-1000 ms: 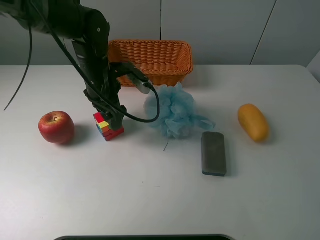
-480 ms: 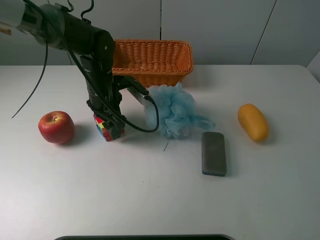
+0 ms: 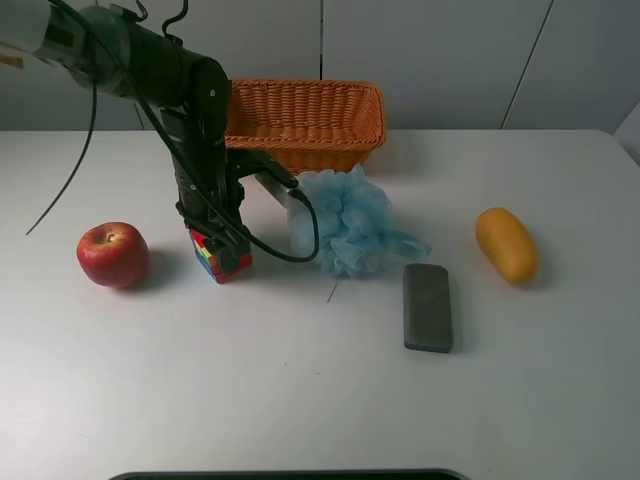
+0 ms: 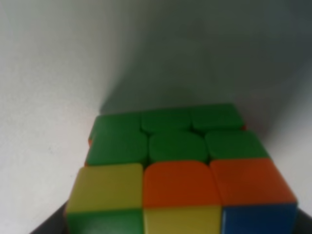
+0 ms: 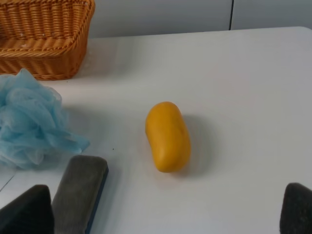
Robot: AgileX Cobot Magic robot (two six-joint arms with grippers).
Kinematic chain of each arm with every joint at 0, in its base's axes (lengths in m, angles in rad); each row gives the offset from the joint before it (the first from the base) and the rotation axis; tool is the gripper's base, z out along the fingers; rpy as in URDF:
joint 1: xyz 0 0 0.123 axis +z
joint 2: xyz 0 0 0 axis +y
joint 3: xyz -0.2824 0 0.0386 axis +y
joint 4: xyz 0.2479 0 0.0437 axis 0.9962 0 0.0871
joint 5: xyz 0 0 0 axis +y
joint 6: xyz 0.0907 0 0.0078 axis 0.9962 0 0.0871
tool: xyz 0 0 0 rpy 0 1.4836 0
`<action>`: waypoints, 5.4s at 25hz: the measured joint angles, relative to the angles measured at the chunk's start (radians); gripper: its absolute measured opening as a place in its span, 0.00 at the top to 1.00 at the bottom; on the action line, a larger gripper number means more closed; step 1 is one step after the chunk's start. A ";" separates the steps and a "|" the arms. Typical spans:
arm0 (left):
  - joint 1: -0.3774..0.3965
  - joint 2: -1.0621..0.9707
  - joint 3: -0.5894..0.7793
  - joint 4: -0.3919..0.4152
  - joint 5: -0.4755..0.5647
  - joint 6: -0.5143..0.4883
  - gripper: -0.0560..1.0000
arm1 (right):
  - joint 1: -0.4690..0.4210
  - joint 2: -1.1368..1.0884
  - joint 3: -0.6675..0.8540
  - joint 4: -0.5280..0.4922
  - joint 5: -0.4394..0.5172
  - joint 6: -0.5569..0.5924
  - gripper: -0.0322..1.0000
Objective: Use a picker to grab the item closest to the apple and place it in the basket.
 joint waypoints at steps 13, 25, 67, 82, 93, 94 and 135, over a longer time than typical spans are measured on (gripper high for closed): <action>-0.022 -0.070 -0.281 -0.027 0.229 -0.103 0.42 | 0.000 0.000 0.000 0.000 0.000 0.003 0.29; -0.026 -0.057 -0.577 0.000 0.166 -0.251 0.42 | 0.000 0.000 0.000 0.000 0.000 0.003 0.29; 0.050 0.179 -0.815 0.064 0.025 -0.351 0.25 | 0.000 0.000 0.000 -0.001 0.000 0.007 0.29; 0.050 -0.356 -0.406 0.000 0.237 -0.371 0.25 | 0.000 0.000 0.000 -0.001 0.000 0.009 0.29; 0.050 -0.978 0.181 0.000 0.243 -0.371 0.25 | 0.000 0.000 0.000 -0.001 0.000 0.009 0.29; 0.050 -1.036 0.229 0.000 0.243 -0.371 0.25 | 0.000 0.000 0.000 -0.001 0.000 0.009 0.29; 0.516 -2.178 0.944 -0.052 0.111 -0.255 0.25 | 0.000 0.000 0.000 -0.001 0.000 0.011 0.29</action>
